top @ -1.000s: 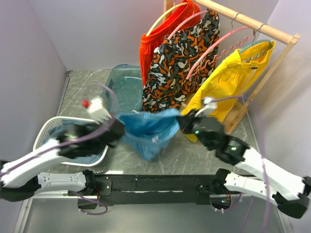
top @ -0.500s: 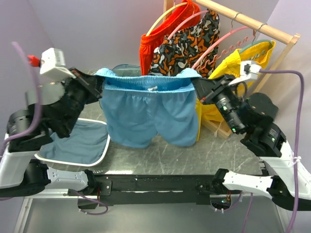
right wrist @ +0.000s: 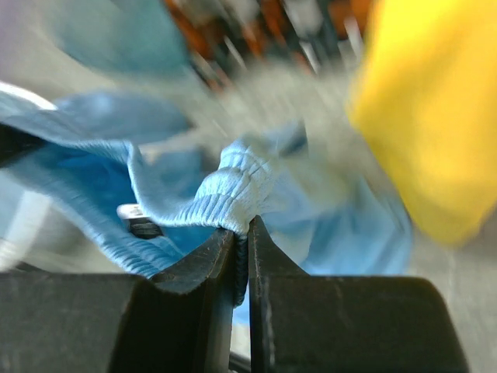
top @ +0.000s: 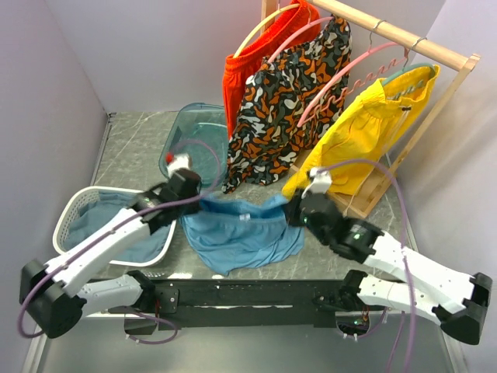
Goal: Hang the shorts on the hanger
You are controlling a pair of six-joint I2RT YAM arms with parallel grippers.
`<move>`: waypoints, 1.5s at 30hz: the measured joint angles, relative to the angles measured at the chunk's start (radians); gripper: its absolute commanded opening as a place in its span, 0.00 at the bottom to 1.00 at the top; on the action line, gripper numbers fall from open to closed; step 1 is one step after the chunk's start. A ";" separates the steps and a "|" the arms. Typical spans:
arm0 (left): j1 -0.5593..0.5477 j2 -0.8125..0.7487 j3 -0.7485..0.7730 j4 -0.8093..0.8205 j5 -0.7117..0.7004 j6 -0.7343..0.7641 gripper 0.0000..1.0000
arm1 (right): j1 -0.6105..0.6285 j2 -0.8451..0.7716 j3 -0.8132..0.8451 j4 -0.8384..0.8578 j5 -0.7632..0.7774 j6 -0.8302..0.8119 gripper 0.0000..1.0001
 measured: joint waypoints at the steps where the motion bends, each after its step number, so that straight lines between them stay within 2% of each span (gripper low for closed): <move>1: 0.002 0.014 -0.058 0.020 0.047 -0.008 0.28 | 0.000 0.002 -0.045 -0.002 -0.006 0.020 0.00; 3: 0.001 0.026 -0.103 0.030 0.105 -0.014 0.43 | 0.000 0.003 -0.128 0.003 -0.018 0.052 0.00; 4: 0.001 0.026 -0.102 0.034 0.118 -0.008 0.46 | 0.000 0.003 -0.148 0.003 -0.022 0.063 0.00; 6: 0.002 0.024 -0.057 0.042 0.134 0.002 0.47 | -0.001 0.002 -0.169 0.013 -0.024 0.079 0.01; 9: 0.003 0.039 0.111 0.059 0.149 0.023 0.47 | -0.001 0.001 -0.175 0.048 -0.024 0.089 0.02; 13: -0.062 0.190 0.536 0.094 0.116 0.077 0.51 | -0.001 0.011 -0.180 0.089 -0.024 0.094 0.02; 16: -0.130 0.393 0.889 0.129 0.104 0.157 0.52 | -0.002 0.015 -0.202 0.110 -0.025 0.094 0.03; 20: -0.155 0.621 1.199 0.165 0.166 0.286 0.51 | -0.002 0.018 -0.233 0.124 -0.031 0.093 0.02; 22: -0.161 0.713 1.293 0.185 0.201 0.356 0.51 | -0.002 0.021 -0.241 0.132 -0.035 0.092 0.02; 28: -0.181 0.856 1.338 0.245 0.315 0.514 0.53 | -0.002 0.022 -0.245 0.145 -0.049 0.077 0.02; 36: -0.204 0.929 1.363 0.323 0.338 0.615 0.53 | -0.002 0.022 -0.248 0.158 -0.061 0.067 0.01; 40: -0.204 0.964 1.398 0.367 0.338 0.642 0.49 | -0.002 0.022 -0.249 0.158 -0.070 0.063 0.01; 45: -0.204 1.012 1.426 0.411 0.339 0.653 0.39 | -0.002 0.019 -0.252 0.159 -0.073 0.058 0.01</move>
